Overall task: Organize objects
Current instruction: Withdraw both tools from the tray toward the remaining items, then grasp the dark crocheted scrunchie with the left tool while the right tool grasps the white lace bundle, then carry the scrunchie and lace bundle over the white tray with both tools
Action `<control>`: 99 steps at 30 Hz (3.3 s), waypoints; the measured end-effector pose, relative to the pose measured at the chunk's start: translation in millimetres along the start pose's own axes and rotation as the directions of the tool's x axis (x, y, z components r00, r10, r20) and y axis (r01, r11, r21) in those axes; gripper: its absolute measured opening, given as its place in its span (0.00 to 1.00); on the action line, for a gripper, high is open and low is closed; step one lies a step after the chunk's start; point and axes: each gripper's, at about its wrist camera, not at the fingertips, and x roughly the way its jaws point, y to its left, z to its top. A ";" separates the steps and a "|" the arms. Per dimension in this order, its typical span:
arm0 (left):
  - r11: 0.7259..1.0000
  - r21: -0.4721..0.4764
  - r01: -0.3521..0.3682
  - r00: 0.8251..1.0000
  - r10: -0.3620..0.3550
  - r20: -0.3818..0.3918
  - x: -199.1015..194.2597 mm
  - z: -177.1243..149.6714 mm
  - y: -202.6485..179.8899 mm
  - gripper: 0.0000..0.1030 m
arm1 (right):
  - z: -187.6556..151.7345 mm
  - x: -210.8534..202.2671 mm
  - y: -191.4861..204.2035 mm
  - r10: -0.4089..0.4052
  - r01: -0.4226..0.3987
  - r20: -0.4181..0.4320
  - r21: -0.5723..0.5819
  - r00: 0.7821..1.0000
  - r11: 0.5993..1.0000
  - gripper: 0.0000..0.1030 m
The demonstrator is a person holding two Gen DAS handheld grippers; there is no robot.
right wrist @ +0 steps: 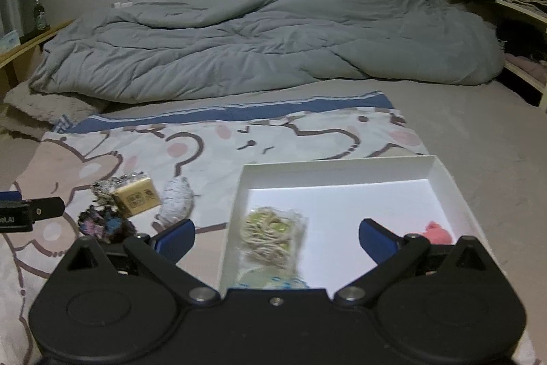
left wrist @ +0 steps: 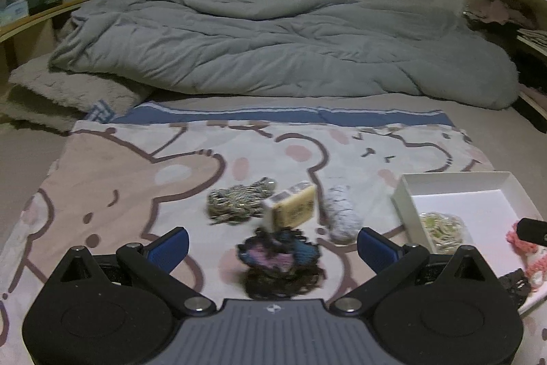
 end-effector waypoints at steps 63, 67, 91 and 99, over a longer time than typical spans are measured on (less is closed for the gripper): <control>0.966 -0.010 0.257 0.930 -0.250 -0.269 136.1 -26.9 8.7 0.49 | 20.4 212.9 108.8 0.293 -0.295 -0.265 0.033 0.919 0.955 0.42; 0.970 -0.009 0.243 0.936 -0.237 -0.259 127.5 -25.1 10.8 0.48 | 20.6 207.2 106.7 0.288 -0.290 -0.253 0.031 0.924 0.957 0.34; 0.979 -0.052 0.196 0.968 -0.201 -0.150 57.3 -11.2 20.9 0.48 | 5.2 113.5 101.2 0.295 -0.327 -0.282 -0.073 0.913 0.942 0.30; 0.980 -0.068 0.188 0.972 -0.195 -0.131 33.4 -8.9 20.6 0.48 | 6.9 76.4 88.7 0.291 -0.312 -0.210 -0.074 0.933 0.947 0.29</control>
